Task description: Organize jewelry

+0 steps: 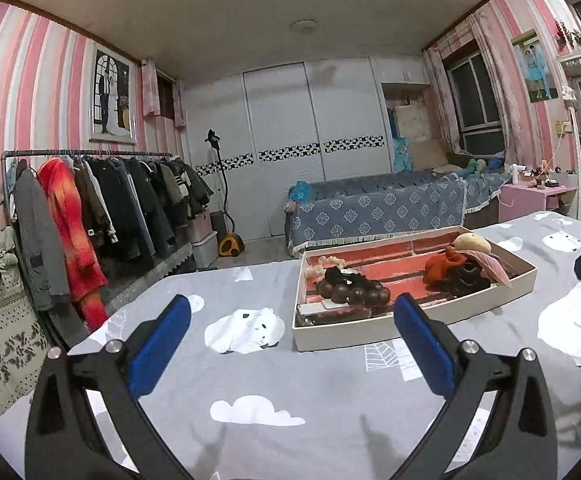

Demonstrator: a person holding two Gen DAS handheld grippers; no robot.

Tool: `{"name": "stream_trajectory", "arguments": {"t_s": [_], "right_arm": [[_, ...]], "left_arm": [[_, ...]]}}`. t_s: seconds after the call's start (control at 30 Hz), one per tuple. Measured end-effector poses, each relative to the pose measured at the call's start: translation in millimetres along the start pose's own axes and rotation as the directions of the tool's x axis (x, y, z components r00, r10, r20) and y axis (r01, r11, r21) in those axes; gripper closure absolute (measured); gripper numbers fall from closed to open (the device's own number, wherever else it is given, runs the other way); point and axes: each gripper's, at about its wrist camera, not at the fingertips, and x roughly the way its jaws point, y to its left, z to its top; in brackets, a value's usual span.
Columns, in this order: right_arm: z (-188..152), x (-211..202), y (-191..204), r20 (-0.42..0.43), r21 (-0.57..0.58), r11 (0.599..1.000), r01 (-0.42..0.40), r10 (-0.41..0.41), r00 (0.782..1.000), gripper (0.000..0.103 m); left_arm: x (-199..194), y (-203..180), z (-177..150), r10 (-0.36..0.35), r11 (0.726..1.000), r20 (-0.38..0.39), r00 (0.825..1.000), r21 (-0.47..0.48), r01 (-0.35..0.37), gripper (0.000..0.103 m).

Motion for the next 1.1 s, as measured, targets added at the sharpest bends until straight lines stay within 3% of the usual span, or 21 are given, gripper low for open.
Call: {"name": "stream_trajectory", "arguments": {"t_s": [0.2, 0.5, 1.1], "right_arm": [[-2.7, 3.3, 10.1, -0.016, -0.046, 0.999, -0.007, 0.006, 1.0, 0.004], [-4.7, 8.2, 13.3, -0.053, -0.054, 0.998, 0.011, -0.014, 0.998, 0.004], [-6.1, 12.2, 12.4, -0.064, -0.052, 0.999, 0.009, -0.012, 0.998, 0.004]], "left_arm": [[5.2, 10.3, -1.3, -0.01, 0.998, -0.033, 0.999, -0.056, 0.008, 0.004], [-0.9, 3.6, -1.7, -0.018, 1.0, -0.02, 1.0, -0.021, 0.017, 0.004], [1.9, 8.6, -3.0, -0.027, 0.998, -0.039, 0.999, -0.055, 0.025, 0.004]]}}
